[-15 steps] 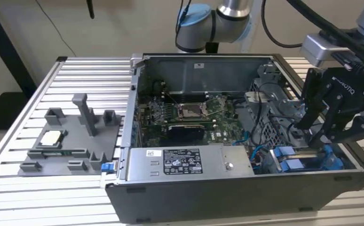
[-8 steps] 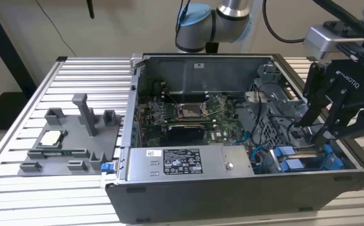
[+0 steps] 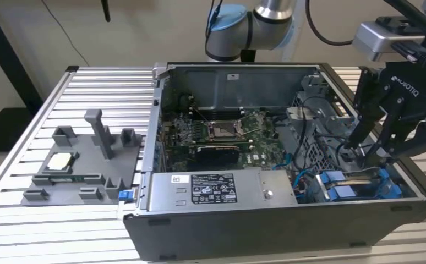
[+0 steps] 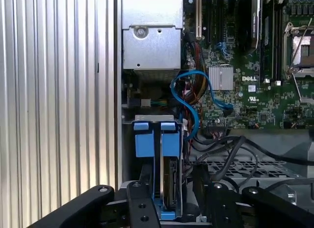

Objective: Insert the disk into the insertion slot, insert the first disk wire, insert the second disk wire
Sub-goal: 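Insert the disk into the insertion slot, then insert the first disk wire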

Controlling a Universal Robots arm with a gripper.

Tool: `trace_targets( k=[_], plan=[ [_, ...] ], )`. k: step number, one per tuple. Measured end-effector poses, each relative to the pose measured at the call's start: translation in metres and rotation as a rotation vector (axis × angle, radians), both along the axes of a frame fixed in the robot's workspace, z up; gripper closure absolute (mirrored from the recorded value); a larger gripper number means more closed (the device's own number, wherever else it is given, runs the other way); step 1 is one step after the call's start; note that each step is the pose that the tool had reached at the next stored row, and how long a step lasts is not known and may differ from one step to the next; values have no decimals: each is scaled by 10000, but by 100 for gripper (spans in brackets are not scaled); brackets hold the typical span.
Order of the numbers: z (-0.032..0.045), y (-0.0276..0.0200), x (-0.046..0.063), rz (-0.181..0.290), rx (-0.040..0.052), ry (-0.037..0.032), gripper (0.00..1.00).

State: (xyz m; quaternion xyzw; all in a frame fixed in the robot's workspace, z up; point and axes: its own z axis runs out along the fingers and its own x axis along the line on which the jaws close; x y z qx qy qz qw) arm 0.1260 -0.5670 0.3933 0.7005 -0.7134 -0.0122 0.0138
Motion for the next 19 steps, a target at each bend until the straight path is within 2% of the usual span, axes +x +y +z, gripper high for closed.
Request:
trace_targets(
  k=[4, 19],
  plan=[
    [1, 32, -27, 0, -1, -15, 53],
    [-9, 63, -39, 1, 0, -34, 53]
  ],
)
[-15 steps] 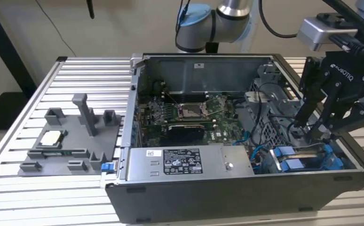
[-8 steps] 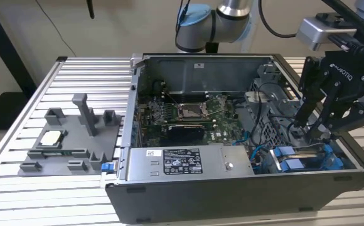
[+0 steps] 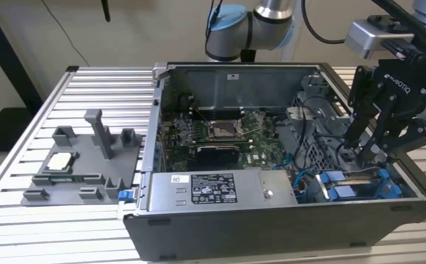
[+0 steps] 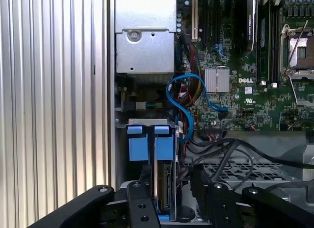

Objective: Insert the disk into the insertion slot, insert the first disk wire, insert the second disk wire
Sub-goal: 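Insert the first disk wire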

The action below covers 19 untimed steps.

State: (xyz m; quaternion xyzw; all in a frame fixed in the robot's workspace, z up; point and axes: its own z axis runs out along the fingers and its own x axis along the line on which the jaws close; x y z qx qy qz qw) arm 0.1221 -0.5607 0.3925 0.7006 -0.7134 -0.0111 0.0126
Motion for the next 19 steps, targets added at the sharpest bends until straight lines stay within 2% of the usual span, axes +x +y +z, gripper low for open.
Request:
trace_targets(
  k=[10, 12, 15, 19],
  plan=[
    [-5, 1, -2, 0, 1, -11, 53],
    [-11, 2, -7, -2, 1, -51, 53],
    [-23, 4, -19, -1, 3, -155, 53],
    [-23, 15, -32, 0, 4, -170, 53]
  ],
)
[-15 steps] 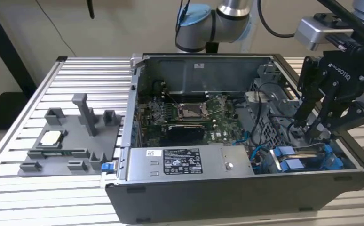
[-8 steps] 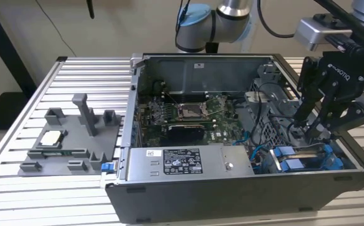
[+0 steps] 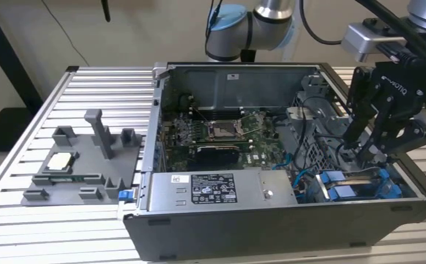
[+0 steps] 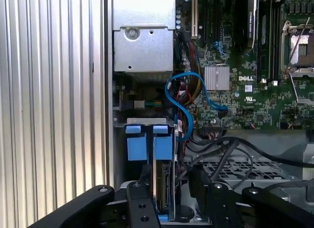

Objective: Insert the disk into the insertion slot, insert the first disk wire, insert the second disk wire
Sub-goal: 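Insert the first disk wire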

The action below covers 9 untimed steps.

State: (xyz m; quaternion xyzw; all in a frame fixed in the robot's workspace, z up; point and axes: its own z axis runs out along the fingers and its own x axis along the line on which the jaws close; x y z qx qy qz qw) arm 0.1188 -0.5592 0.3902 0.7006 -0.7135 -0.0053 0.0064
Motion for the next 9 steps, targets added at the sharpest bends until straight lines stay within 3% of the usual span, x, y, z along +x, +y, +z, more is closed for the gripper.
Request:
trace_targets(
  k=[4, 6, 9],
  plan=[
    [1, 5, -5, 23, 0, -18, 53],
    [-6, 11, -13, 66, 8, -118, 53],
    [-15, 18, -27, 117, 109, -271, 53]
  ],
)
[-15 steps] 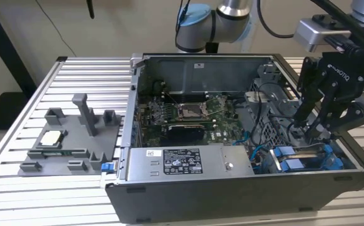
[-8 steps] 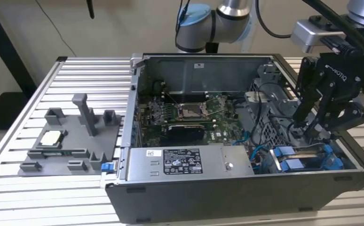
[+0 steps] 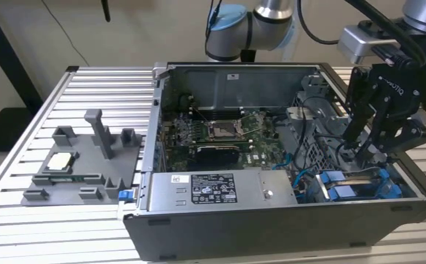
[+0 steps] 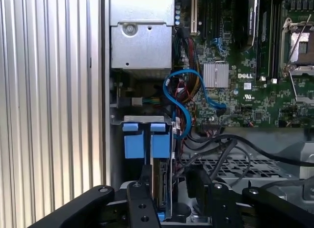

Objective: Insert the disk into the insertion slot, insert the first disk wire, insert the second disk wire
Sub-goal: 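Insert the first disk wire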

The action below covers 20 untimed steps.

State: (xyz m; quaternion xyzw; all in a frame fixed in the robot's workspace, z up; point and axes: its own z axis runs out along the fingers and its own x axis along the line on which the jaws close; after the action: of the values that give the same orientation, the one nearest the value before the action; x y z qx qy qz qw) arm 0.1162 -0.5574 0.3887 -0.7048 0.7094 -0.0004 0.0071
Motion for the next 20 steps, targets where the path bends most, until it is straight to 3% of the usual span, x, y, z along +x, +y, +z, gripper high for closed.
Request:
trace_targets(
  k=[2, 5, 10, 16, 17, 19, 20],
  plan=[
    [-4, 6, -7, 37, 97, -70, 53],
    [-3, 8, -14, 76, 206, -101, 53],
    [-34, 14, -54, 142, 288, -421, 53],
    [-53, 15, -93, 218, 639, -582, 53],
    [-56, 15, -93, 226, 695, -621, 62],
    [-63, 15, -94, 238, 787, -706, 62],
    [-65, 16, -94, 241, 808, -744, 69]
  ],
)
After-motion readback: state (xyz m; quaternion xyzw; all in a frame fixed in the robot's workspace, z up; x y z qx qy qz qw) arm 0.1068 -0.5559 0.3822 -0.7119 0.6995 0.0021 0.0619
